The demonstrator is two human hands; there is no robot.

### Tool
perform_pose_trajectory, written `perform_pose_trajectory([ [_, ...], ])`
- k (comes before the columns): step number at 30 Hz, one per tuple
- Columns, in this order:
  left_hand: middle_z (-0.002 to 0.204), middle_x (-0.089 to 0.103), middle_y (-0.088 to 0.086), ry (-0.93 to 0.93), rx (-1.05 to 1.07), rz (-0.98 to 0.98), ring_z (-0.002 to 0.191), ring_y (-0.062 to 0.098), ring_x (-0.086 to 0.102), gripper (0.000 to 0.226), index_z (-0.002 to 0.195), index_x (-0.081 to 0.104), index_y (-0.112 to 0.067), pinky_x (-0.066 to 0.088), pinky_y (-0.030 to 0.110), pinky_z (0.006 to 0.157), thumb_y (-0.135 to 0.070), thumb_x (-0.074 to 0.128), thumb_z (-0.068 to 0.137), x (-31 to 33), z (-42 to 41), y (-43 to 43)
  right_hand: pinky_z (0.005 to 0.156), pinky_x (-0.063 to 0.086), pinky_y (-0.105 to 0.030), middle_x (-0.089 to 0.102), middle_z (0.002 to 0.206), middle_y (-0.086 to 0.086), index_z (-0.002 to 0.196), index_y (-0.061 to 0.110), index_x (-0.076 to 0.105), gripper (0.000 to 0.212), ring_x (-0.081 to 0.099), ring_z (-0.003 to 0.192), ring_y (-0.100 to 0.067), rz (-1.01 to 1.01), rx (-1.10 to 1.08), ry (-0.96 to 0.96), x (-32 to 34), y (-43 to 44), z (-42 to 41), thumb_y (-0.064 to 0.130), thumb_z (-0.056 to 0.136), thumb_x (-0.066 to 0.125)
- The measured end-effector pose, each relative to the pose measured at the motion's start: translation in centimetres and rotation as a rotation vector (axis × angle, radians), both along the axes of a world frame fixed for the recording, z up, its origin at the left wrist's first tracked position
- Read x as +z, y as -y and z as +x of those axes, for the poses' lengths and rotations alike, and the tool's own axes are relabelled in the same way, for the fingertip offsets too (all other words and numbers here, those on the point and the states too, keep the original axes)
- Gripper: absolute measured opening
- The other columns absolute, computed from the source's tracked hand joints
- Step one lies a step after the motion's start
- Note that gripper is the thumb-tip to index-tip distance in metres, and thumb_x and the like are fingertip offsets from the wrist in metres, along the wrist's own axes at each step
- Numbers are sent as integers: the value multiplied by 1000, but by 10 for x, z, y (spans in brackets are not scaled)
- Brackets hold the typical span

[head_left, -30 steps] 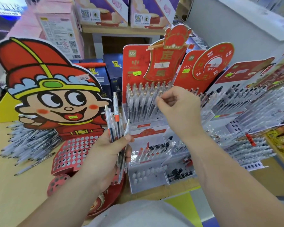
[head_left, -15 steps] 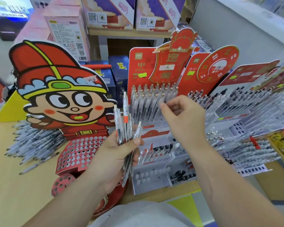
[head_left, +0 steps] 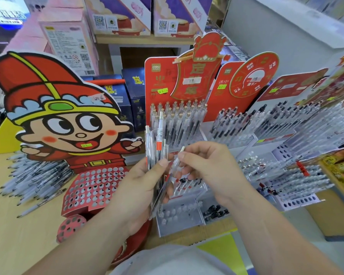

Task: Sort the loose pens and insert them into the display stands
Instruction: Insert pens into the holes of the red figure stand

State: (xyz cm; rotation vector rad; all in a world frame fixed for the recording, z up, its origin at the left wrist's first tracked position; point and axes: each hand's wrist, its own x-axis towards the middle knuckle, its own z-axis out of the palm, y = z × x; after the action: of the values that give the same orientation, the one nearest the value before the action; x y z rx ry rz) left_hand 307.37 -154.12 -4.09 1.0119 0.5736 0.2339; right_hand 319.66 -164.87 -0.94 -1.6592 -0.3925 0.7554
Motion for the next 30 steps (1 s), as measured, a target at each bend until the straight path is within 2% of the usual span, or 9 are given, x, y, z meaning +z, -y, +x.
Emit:
perform_pose_trajectory([
  [5, 82, 63, 10, -38, 67, -46, 55, 18, 54, 44, 120, 65, -9, 44, 29, 46, -38, 62, 86, -3, 1, -3, 60, 56, -30, 73, 74, -10, 87, 6, 73, 3, 68, 65, -20, 74, -155, 121, 20, 13, 25, 7, 85, 74],
  [12, 84, 63, 12, -10, 52, 5, 55, 18, 47, 26, 115, 68, -17, 41, 30, 48, -30, 55, 97, -7, -4, -7, 59, 56, -30, 73, 70, -7, 87, 12, 73, 4, 70, 64, -23, 196, -388, 472, 47, 19, 55, 12, 87, 77],
  [15, 83, 62, 11, -2, 54, 13, 55, 19, 46, 32, 117, 67, -14, 40, 31, 49, -32, 57, 93, -7, -6, -9, 57, 56, -31, 72, 72, -4, 88, 14, 72, 6, 71, 65, -21, 161, -394, 613, 47, 14, 60, 17, 87, 77],
  [18, 82, 62, 11, -2, 68, 11, 55, 19, 46, 29, 121, 64, -9, 40, 32, 49, -27, 53, 100, -7, -8, -10, 62, 60, -39, 72, 74, -1, 86, 24, 70, 7, 72, 68, -20, 98, -362, 748, 44, 7, 63, 22, 87, 77],
  [21, 82, 63, 10, -8, 69, 10, 55, 20, 46, 31, 122, 59, -4, 41, 32, 49, -26, 52, 102, -9, -8, -11, 64, 60, -42, 71, 76, 2, 87, 23, 69, 7, 71, 70, -19, 23, -334, 831, 33, -2, 65, 24, 87, 76],
  [24, 82, 63, 10, 2, 67, 1, 55, 20, 46, 36, 122, 62, -7, 41, 32, 50, -30, 56, 95, -7, -9, -11, 67, 60, -39, 69, 76, 6, 88, 23, 68, 8, 69, 70, -16, -13, -322, 854, 22, -8, 66, 25, 87, 76],
  [27, 83, 63, 10, 18, 63, -9, 55, 19, 46, 36, 120, 65, -12, 40, 32, 50, -33, 57, 91, -7, -10, -11, 67, 58, -30, 66, 74, 11, 88, 24, 68, 8, 66, 67, -10, -28, -311, 899, 20, -11, 63, 24, 88, 76],
  [30, 83, 62, 11, 23, 66, -12, 56, 19, 47, 37, 117, 68, -14, 41, 32, 50, -35, 59, 88, -7, -11, -11, 66, 57, -29, 65, 74, 13, 88, 25, 66, 8, 65, 66, -10, -38, -292, 929, 20, -12, 62, 24, 89, 75],
])
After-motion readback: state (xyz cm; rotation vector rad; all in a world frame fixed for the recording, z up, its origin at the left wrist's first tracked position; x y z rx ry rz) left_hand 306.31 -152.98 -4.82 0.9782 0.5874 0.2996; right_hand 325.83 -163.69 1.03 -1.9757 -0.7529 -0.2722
